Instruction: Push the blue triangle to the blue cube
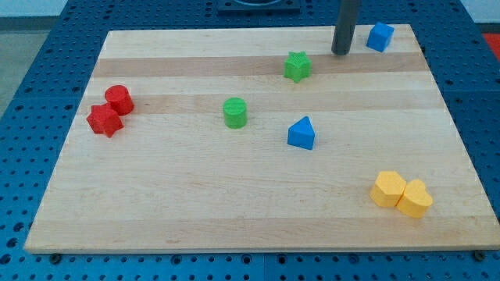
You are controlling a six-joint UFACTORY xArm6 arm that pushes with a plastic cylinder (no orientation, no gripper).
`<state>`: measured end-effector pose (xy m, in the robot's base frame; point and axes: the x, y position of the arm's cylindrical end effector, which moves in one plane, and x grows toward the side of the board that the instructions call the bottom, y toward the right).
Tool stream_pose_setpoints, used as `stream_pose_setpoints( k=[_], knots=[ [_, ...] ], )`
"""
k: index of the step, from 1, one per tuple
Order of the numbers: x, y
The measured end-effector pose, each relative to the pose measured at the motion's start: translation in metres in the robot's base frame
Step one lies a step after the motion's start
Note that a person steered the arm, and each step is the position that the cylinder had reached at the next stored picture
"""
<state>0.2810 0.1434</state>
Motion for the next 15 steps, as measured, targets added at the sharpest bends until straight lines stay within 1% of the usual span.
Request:
stream_pose_setpoints(
  k=[1, 3, 5, 6, 7, 10, 12, 14, 15],
  knots=[
    [0.037, -0.004],
    [0.087, -0.078],
    [0.150, -0.148],
    [0.185, -0.170],
    [0.195, -0.163],
    [0.195, -0.096],
    [0.187, -0.063],
    [0.144, -0.055],
    [0.133, -0.041]
  ],
)
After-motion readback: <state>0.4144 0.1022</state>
